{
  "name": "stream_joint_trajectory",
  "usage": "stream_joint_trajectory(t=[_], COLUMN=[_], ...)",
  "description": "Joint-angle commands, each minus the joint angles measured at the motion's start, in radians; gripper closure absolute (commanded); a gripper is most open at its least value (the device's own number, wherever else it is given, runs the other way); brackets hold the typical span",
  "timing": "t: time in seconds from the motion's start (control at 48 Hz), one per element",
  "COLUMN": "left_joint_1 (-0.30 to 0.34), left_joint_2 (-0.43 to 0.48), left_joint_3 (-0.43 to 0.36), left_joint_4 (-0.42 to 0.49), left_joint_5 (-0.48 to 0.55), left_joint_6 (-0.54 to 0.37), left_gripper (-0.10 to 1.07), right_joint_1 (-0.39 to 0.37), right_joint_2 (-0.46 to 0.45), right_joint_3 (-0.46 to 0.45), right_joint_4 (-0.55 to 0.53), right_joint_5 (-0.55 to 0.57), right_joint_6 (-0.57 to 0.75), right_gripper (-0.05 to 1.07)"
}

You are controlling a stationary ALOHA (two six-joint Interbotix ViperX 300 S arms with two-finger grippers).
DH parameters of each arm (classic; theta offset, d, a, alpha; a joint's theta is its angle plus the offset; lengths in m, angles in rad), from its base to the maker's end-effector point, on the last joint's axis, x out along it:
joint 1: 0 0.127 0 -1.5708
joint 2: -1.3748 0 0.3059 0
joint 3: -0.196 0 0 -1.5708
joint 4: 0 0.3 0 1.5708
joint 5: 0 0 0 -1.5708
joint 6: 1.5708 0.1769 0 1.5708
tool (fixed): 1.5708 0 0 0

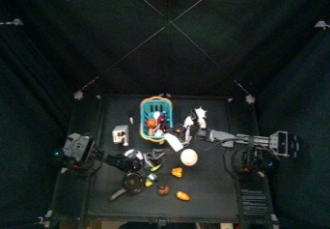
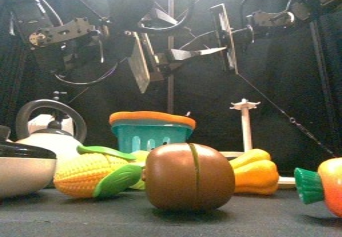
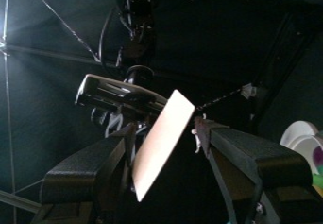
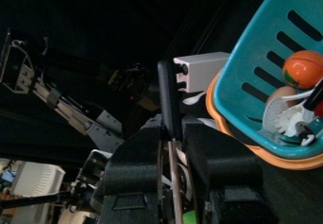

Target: Regrasp cleaver

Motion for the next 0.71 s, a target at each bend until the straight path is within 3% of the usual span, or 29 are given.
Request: stream_joint_trajectory(t=[0.0,0.688], left_joint_1=[0.005,0.083], left_joint_2=[-0.003,0.018], left_joint_3=[-0.026,-0.044], left_joint_4=[0.009,0.052], left_joint_5=[-0.006,-0.002], left_joint_6=[0.005,0.054], left_gripper=[0.09,0.09], right_joint_1=[0.0,0.034], right_joint_2=[-0.009,0.012], right_joint_3=[-0.015,-0.018], right_joint_4=[0.003,0.034], right_joint_5=[-0.025,-0.118], right_joint_6=[-0.003,-0.003], right_gripper=[0.69,0.69])
